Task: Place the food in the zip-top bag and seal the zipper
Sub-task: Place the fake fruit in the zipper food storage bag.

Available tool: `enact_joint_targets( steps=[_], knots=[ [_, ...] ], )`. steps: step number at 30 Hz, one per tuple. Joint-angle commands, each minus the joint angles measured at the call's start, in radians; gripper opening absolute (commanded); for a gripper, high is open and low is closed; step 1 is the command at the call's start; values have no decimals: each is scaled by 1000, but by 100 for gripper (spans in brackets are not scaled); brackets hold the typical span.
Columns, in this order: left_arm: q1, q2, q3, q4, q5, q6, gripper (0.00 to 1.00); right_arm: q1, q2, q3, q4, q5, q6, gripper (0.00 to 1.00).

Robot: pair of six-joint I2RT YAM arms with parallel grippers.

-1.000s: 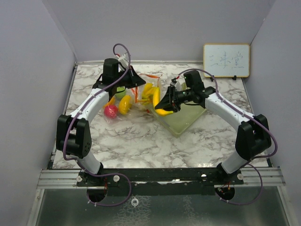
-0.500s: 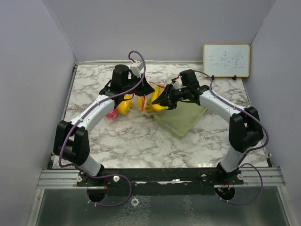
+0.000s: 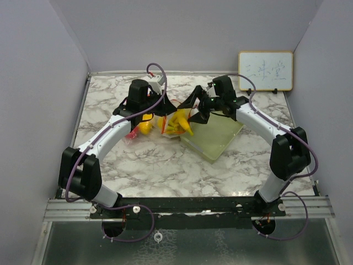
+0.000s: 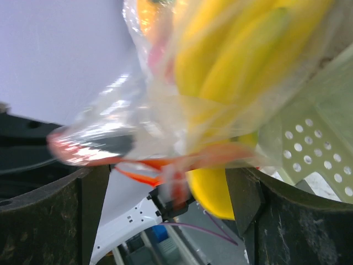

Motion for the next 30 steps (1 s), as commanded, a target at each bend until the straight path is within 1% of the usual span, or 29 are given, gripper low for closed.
enact_joint_targets(
  steps=[1, 6, 9, 11, 13, 17, 20, 26, 30],
  knots=[
    [13, -21, -15, 14, -42, -62, 0, -1, -96, 43, -81, 93, -129, 85],
    [43, -3, 18, 20, 20, -143, 0, -1, -190, 10, -215, 215, -279, 80],
    [67, -5, 30, 73, 68, -234, 0, -2, -216, 0, -269, 276, -365, 77],
    [82, -4, 30, 125, 96, -311, 0, -1, -208, 7, -293, 285, -419, 74],
    [86, -2, 36, 164, 118, -354, 0, 0, -192, 16, -299, 280, -458, 73],
    [87, 3, 53, 203, 142, -405, 0, 2, -152, 7, -246, 251, -482, 69],
    [88, 5, 54, 244, 156, -447, 0, 4, -111, -3, -177, 233, -494, 68],
    [88, 10, 47, 291, 175, -503, 0, 10, -38, -16, -11, 253, -527, 67],
    [88, 5, 43, 314, 179, -532, 0, 11, 4, -6, 56, 241, -532, 62]
  ],
)
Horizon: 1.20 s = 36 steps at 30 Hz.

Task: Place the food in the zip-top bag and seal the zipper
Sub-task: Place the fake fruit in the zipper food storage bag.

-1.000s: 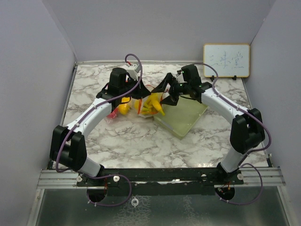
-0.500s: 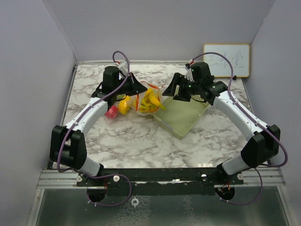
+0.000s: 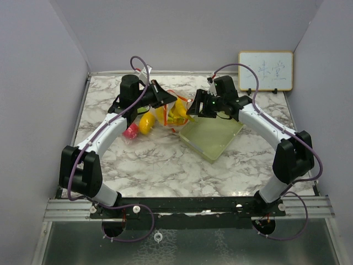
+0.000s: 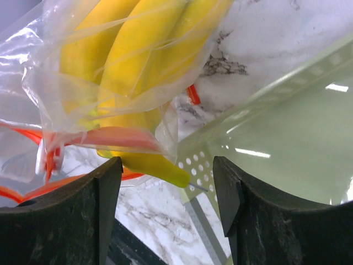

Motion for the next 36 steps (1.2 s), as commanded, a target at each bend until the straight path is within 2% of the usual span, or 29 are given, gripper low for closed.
enact_joint_targets(
  steps=[1, 7, 18, 20, 21, 23, 25, 28, 30, 33, 36],
  knots=[
    [0, -11, 30, 115, 55, -68, 0, 7, 43, -4, 160, 4, -32, 62],
    [1, -14, 27, 146, 67, -103, 0, 15, 32, -58, 330, -3, -19, 58],
    [1, -28, 25, 117, 73, -98, 0, 15, -55, -195, 610, 2, -11, 58],
    [1, -28, 28, 115, 77, -100, 0, 15, -63, -197, 581, 39, -32, 56],
    [0, -28, 31, 114, 79, -101, 0, 15, -65, -197, 565, 53, -40, 51],
    [0, -28, 43, 101, 80, -94, 0, 14, -75, -196, 524, 67, -47, 31],
    [4, -28, 62, 41, 65, -48, 0, 15, -91, -170, 452, 75, -53, 19],
    [12, -29, 91, -115, -6, 82, 0, 15, -94, -53, 287, 78, -81, 17],
    [14, -24, 113, -276, -64, 192, 0, 15, -82, 34, 188, 59, -90, 17],
    [15, 1, 151, -460, -149, 347, 0, 15, -33, 179, 64, -23, -80, 16],
    [17, 21, 167, -551, -183, 426, 0, 22, 39, 317, -15, -108, -69, 16]
  ],
)
